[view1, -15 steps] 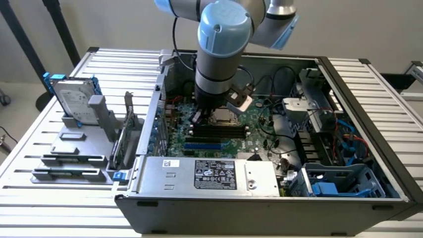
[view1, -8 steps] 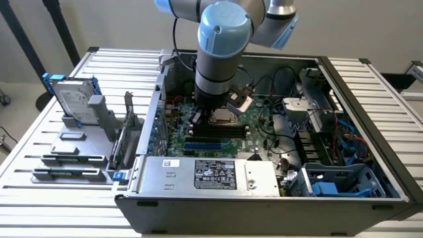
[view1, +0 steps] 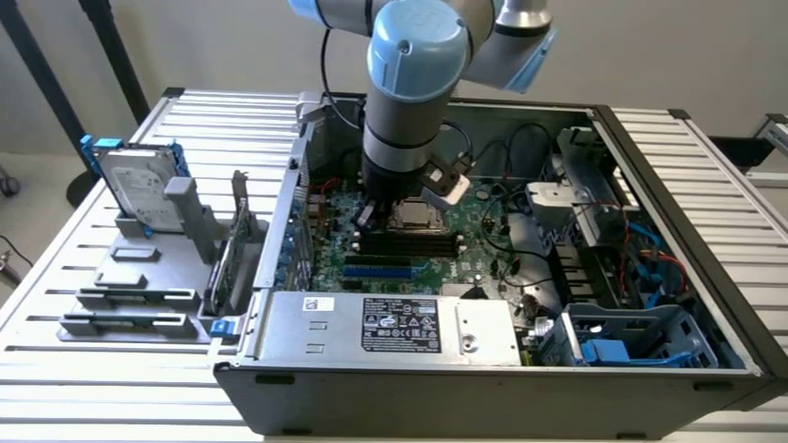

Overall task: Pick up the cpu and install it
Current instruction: 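Install the first cpu locking lever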

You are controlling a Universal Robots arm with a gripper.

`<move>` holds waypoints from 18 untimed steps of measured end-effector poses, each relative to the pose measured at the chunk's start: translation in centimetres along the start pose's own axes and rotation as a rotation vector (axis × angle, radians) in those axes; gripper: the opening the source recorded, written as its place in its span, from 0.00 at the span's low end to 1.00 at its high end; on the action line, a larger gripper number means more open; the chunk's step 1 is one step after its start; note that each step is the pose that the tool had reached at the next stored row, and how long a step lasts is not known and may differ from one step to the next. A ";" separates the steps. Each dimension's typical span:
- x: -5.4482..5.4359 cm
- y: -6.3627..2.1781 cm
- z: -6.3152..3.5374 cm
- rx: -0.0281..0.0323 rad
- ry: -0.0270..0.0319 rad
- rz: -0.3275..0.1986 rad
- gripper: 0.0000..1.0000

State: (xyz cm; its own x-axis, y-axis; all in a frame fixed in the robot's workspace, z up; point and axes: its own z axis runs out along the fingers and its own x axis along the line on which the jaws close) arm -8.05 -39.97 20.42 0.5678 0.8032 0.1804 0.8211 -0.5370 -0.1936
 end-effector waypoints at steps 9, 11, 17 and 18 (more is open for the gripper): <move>1.4 -1.11 -1.30 0.0008 -0.0124 -0.027 0.11; 1.6 -1.28 -1.36 0.0014 -0.0188 -0.042 0.11; 2.0 -1.64 -1.74 0.0079 -0.0378 -0.103 0.11; 2.1 -1.71 -1.82 0.0095 -0.0403 -0.113 0.11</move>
State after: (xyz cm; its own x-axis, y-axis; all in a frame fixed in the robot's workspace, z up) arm -8.16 -37.85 22.88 0.4687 0.8682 0.1627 0.8790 -0.4402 -0.1834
